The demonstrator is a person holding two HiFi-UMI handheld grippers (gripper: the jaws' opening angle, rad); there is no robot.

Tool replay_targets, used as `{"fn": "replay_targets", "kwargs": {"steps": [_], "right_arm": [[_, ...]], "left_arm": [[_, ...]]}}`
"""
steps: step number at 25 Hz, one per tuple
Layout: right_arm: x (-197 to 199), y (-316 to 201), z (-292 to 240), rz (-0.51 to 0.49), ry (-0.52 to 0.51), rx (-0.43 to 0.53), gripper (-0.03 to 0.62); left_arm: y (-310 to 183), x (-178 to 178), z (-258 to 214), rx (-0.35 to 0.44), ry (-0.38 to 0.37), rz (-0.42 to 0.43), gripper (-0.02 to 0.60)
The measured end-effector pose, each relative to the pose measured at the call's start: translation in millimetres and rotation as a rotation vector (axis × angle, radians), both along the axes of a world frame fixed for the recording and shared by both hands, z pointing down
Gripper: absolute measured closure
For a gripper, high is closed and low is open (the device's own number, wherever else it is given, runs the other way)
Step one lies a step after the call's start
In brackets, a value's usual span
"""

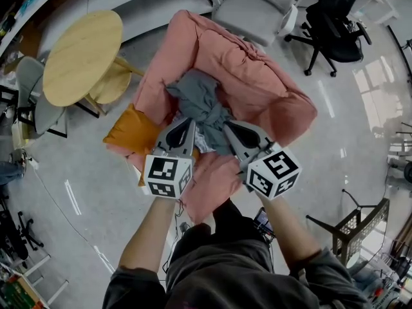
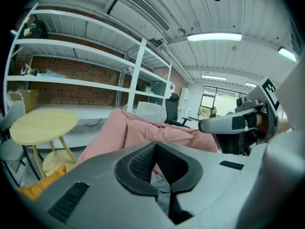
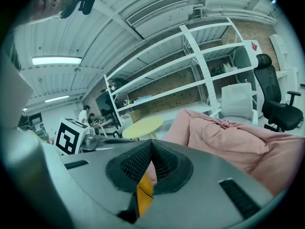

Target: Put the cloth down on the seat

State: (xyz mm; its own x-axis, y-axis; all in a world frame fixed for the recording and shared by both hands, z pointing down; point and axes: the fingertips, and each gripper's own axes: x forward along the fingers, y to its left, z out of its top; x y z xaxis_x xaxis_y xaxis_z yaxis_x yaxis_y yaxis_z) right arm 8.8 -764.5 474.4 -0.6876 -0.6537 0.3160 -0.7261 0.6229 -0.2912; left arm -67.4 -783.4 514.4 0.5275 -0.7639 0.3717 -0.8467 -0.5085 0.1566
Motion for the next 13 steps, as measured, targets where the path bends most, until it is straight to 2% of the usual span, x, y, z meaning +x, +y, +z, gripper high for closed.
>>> {"fn": "replay_targets", "kwargs": {"steps": [13], "right_arm": [[-8,-1,-3,-0.029,-0.004,0.002,0.579]], "left_arm": [[3,-11,-1,-0.011,0.010,-0.038,0.571]]}}
